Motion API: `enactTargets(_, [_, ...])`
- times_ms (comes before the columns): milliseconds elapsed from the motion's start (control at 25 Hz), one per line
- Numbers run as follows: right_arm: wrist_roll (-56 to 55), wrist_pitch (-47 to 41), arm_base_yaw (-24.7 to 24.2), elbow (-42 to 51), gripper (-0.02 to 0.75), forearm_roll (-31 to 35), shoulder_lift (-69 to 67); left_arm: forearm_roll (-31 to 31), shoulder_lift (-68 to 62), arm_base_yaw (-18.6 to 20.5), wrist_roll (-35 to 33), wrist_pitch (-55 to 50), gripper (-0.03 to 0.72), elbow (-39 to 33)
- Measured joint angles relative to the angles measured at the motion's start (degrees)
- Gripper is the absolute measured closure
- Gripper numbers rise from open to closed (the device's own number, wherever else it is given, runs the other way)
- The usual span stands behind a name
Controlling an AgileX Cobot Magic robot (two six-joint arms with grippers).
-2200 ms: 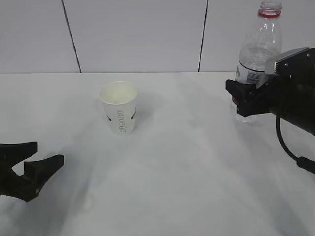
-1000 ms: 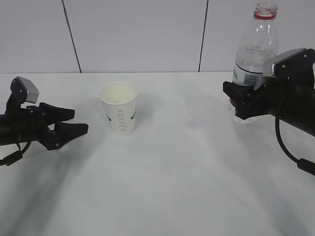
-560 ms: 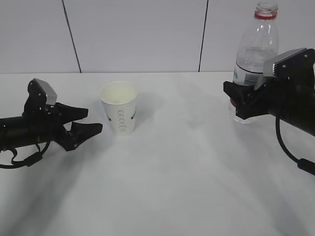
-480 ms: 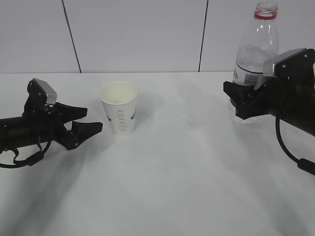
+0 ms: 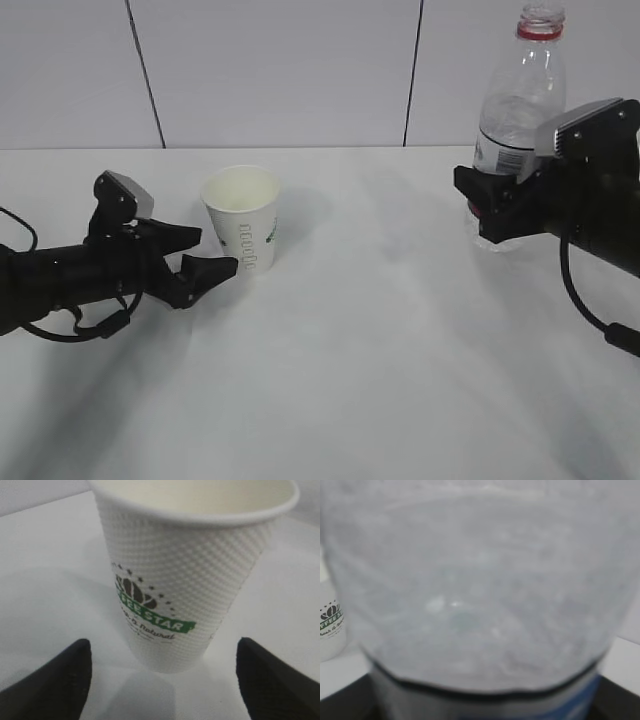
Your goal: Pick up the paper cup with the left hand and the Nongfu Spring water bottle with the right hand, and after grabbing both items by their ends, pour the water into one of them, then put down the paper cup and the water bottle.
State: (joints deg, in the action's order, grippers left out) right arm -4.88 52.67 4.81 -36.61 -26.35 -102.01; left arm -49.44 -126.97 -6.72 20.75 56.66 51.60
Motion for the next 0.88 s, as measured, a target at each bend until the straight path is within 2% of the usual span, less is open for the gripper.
enactTargets(360, [0.0,0.0,0.0,0.0,0.237,0.0,0.0,3.7,-2.2,-3.7,-0.1,-1.0,0.009,4.1])
enactTargets(880, [0.0,0.0,0.0,0.0,0.238,0.2,0.0,5.4,-6.3,-5.4,0.4,-0.9,0.009,8.6])
